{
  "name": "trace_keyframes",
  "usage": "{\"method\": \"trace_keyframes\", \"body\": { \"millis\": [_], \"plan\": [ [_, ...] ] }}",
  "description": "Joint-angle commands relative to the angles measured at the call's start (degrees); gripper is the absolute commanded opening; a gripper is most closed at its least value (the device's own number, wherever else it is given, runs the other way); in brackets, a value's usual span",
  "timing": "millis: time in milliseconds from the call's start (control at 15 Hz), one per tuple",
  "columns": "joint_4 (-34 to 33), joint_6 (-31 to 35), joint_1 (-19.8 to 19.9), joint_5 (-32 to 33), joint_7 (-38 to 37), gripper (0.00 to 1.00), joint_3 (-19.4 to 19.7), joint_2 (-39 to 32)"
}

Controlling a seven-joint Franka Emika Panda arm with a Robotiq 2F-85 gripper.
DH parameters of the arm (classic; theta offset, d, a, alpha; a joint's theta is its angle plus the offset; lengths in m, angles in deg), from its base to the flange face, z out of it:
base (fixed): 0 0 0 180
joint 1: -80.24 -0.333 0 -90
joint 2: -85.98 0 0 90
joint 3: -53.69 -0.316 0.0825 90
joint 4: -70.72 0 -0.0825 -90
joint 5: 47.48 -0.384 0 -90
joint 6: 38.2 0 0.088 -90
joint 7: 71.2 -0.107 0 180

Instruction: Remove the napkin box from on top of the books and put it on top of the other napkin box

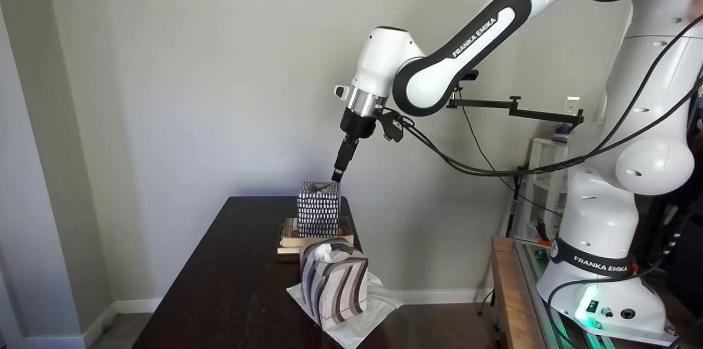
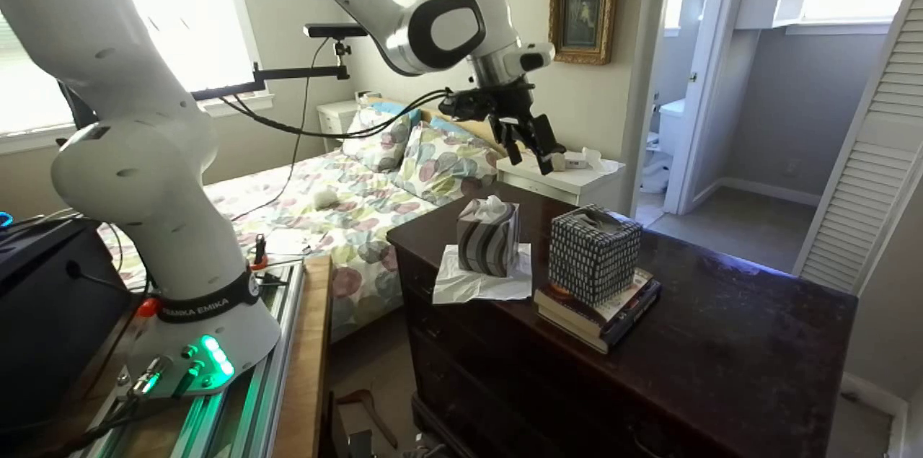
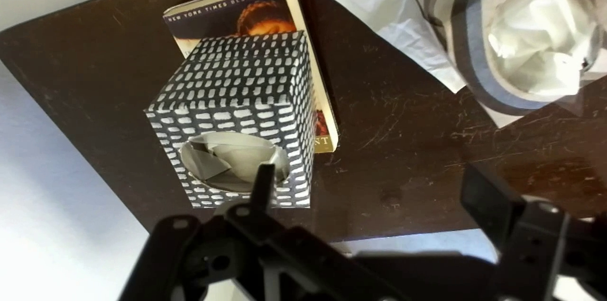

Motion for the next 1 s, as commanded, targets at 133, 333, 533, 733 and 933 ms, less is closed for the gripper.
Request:
{"method": "trace_keyframes", "body": {
  "millis": [133, 333, 533, 733, 933],
  "plan": [
    [-4.0, 9.9, 0.4, -6.6, 12.3, 1.0, 3.6, -9.9],
    [-6.0, 12.8, 1.0, -12.8, 19.1, 1.0, 2.4, -14.2],
    [-8.2, 15.4, 2.0, -17.9, 24.9, 1.0, 0.4, -18.0],
    [-10.1, 16.8, 2.7, -20.0, 27.4, 1.0, -1.1, -20.7],
    [-10.9, 15.5, 2.3, -14.2, 22.3, 1.0, 0.2, -21.9]
  ]
}}
